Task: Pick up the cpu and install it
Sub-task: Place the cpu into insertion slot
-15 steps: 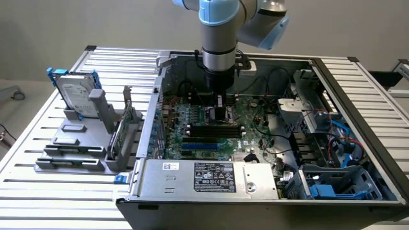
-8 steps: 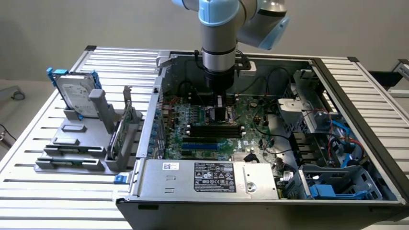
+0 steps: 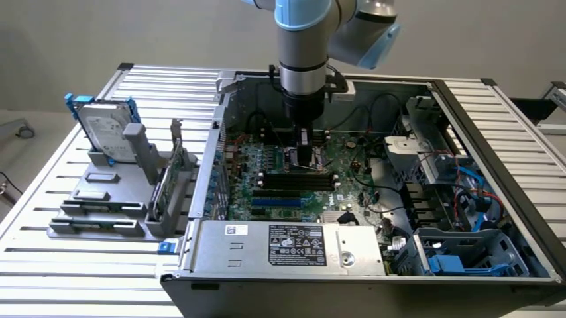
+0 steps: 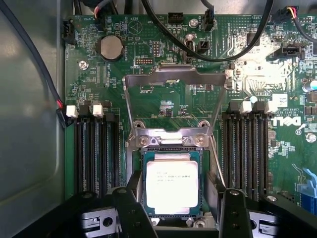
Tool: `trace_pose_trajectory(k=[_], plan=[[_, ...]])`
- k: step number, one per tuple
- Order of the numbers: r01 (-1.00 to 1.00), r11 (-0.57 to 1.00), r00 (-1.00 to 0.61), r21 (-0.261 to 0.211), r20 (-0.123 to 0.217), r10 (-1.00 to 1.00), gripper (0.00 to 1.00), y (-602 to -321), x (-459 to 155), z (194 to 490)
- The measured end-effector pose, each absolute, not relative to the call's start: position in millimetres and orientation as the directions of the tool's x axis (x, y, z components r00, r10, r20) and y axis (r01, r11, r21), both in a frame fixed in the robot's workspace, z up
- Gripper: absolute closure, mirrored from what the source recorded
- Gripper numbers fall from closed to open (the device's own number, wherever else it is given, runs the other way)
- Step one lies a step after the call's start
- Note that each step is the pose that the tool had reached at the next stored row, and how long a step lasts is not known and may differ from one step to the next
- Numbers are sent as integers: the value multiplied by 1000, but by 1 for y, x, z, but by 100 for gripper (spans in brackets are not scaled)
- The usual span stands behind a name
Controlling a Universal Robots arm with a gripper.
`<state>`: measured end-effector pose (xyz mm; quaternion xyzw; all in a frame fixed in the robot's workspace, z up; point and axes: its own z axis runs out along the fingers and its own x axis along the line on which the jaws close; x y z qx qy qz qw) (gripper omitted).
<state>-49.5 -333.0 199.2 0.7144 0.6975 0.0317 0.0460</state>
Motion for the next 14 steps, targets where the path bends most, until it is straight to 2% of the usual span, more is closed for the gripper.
trace_pose_trajectory(k=[7, 14], plan=[[994, -23, 25, 110, -19, 1000, 38, -333, -50, 202], [994, -22, 24, 110, -19, 1000, 38, -333, -50, 218]])
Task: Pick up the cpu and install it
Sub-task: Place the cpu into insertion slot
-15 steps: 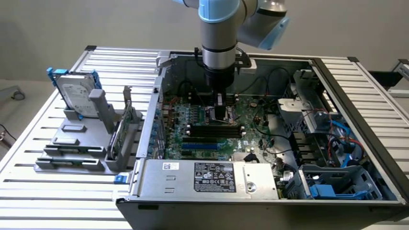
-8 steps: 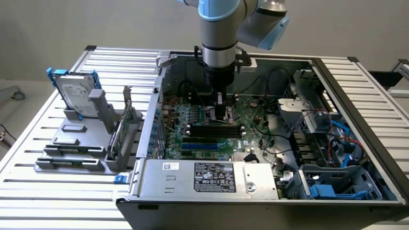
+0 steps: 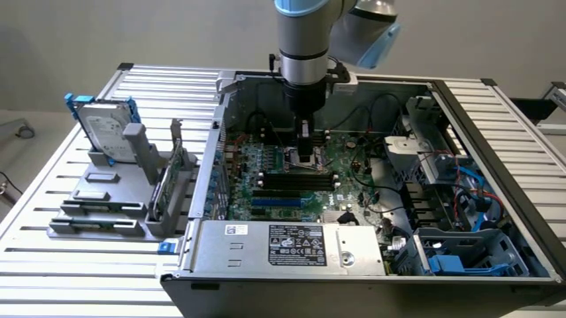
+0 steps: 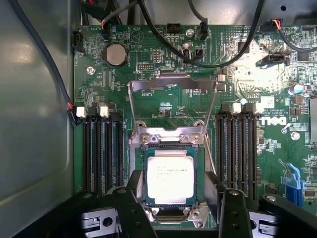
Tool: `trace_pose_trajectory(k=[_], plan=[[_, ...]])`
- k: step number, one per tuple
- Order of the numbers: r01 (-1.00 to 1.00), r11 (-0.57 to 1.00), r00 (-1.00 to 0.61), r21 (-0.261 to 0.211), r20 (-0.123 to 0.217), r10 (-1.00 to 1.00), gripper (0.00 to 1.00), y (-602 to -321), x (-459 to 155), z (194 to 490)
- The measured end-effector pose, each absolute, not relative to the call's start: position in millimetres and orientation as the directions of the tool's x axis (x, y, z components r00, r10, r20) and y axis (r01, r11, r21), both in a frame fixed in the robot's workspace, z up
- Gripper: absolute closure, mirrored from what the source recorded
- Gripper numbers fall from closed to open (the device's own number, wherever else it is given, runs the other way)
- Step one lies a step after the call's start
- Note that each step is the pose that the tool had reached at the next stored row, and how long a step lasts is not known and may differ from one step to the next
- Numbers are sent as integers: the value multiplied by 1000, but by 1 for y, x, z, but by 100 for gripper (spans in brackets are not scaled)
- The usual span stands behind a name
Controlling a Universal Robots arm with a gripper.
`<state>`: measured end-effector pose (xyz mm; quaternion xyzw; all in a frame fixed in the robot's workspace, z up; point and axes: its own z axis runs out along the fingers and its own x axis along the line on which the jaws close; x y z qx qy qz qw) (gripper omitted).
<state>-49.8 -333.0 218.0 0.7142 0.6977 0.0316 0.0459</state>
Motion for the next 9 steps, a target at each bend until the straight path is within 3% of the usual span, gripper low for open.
trace_pose_trajectory(k=[3, 6, 7, 9], plan=[[994, -22, 25, 110, -19, 1000, 40, -333, -51, 221], [994, -22, 25, 110, -19, 1000, 59, -333, -57, 223], [994, -22, 25, 109, -19, 1000, 59, -333, -60, 223], [994, -22, 24, 109, -18, 1000, 71, -333, -68, 224]])
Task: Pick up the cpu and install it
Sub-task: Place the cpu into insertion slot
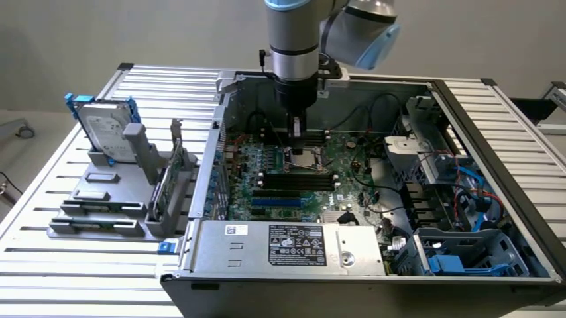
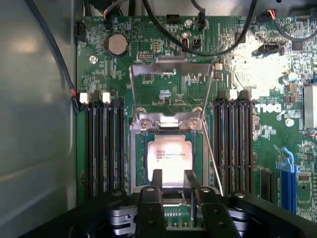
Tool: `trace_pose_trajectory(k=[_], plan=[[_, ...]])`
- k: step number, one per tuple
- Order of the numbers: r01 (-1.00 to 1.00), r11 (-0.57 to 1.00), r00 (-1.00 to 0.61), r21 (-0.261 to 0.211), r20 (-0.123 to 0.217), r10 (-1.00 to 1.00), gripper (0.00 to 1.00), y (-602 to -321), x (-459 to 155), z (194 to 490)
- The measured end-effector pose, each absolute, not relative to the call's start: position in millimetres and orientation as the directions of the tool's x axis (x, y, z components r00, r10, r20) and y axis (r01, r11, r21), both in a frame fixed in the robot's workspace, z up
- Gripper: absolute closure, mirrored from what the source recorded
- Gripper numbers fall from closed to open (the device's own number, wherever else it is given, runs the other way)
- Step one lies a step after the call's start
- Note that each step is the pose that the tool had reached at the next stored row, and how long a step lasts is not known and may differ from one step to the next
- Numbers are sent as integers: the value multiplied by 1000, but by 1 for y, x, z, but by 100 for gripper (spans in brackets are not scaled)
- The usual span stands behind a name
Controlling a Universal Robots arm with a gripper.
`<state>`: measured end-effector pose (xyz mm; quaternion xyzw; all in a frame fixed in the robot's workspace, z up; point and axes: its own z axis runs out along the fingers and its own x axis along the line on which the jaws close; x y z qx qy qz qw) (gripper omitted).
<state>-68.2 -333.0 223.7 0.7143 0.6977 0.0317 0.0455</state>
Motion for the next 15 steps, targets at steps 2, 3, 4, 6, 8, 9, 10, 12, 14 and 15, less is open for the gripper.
trace_pose_trajectory(k=[2, 3, 4, 6, 8, 9, 10, 12, 14, 15], plan=[[994, -23, 25, 109, -17, 1000, 77, -333, -76, 225], [994, -23, 25, 108, -16, 1000, 83, -333, -79, 225], [994, -23, 24, 108, -15, 1000, 89, -333, -82, 226], [994, -23, 25, 107, -15, 1000, 89, -333, -87, 227], [994, -23, 24, 106, -15, 1000, 89, -333, -91, 227], [994, -23, 24, 106, -15, 1000, 89, -333, -92, 228], [994, -23, 25, 105, -15, 1000, 89, -333, -93, 228], [994, -23, 24, 103, -15, 1000, 89, -333, -95, 228], [994, -23, 24, 103, -15, 1000, 89, -333, -95, 228], [994, -23, 24, 103, -15, 1000, 89, -333, -95, 228]])
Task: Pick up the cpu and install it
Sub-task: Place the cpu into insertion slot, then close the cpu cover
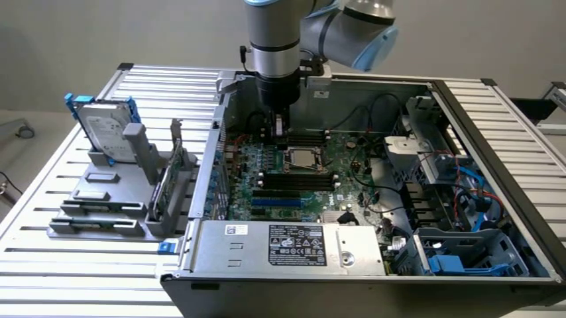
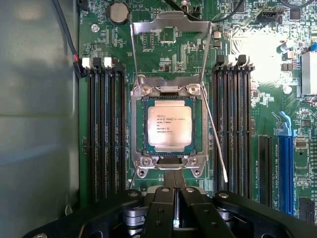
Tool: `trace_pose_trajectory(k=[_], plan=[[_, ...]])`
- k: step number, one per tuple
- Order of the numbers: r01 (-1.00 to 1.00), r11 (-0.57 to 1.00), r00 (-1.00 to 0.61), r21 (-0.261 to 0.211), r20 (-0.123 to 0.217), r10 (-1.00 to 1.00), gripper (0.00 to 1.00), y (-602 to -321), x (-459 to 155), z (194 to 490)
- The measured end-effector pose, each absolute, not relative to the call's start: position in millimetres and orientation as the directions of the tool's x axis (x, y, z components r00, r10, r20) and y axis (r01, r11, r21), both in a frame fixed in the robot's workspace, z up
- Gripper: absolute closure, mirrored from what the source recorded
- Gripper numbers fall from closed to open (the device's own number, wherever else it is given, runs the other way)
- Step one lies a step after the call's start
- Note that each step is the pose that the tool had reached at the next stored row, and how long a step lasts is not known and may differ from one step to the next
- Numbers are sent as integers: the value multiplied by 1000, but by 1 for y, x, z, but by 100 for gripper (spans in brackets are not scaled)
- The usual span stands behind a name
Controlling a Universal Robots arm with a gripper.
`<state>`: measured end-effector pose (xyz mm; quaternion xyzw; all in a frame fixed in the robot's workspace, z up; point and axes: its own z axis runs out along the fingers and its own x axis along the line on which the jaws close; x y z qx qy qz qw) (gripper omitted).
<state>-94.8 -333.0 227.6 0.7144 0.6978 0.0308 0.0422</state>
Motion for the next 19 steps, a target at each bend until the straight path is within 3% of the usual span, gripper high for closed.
trace_pose_trajectory(k=[19], plan=[[994, -23, 24, 103, -13, 1000, 89, -333, -94, 231]])
